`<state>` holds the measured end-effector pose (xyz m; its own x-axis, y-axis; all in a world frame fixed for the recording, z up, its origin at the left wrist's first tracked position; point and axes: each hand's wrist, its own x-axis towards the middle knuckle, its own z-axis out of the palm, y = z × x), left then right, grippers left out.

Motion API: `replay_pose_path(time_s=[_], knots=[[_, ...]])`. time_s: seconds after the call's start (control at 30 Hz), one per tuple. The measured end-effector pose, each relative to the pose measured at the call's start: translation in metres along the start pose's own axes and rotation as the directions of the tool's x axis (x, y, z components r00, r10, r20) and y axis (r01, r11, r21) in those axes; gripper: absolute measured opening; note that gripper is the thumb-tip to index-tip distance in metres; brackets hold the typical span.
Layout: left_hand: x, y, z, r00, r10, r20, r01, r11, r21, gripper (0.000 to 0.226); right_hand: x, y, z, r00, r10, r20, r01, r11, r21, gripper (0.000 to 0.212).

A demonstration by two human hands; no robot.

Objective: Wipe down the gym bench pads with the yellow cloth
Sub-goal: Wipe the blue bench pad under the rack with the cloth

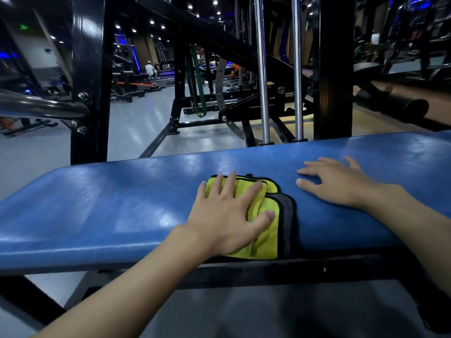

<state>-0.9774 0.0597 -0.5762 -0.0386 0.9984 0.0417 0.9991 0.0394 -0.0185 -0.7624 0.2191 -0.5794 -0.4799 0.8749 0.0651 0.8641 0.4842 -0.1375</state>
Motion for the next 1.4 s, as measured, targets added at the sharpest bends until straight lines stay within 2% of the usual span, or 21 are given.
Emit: replay_pose_path(time_s=[0.13,0.37,0.63,0.87,1.1,1.27,1.4], knots=[[0.017,0.0,0.007,1.0,-0.01,0.004,0.01,1.0,0.014,0.07,-0.001,-0.006,0.012,0.999,-0.028,0.022,0.025,0.994,0.107,0.062],[0.069,-0.013,0.002,0.997,-0.03,0.07,0.035,0.997,-0.063,0.07,-0.003,-0.007,0.018,0.998,-0.041,0.054,0.037,0.998,0.059,0.062],[0.173,-0.038,0.005,0.995,-0.084,0.059,0.089,0.992,-0.087,0.068,-0.003,-0.009,0.02,0.998,-0.019,0.054,0.016,0.998,0.056,0.061],[0.235,-0.048,0.001,0.982,-0.15,0.119,0.16,0.984,-0.079,0.072,-0.003,-0.012,0.016,0.999,-0.011,0.042,0.009,0.999,0.04,0.063],[0.198,-0.045,0.006,0.991,-0.117,0.07,0.121,0.991,-0.064,0.068,-0.006,-0.012,0.016,1.0,-0.016,0.016,0.014,0.994,0.106,0.06],[0.123,-0.039,0.007,0.997,-0.059,0.056,0.062,0.996,-0.061,0.074,-0.007,-0.01,0.016,1.0,0.001,-0.019,0.002,0.987,0.163,0.058],[0.058,-0.034,0.005,0.997,-0.024,0.074,0.028,0.998,-0.056,0.076,-0.011,-0.014,0.013,1.0,0.013,-0.004,-0.013,0.993,0.119,0.06]])
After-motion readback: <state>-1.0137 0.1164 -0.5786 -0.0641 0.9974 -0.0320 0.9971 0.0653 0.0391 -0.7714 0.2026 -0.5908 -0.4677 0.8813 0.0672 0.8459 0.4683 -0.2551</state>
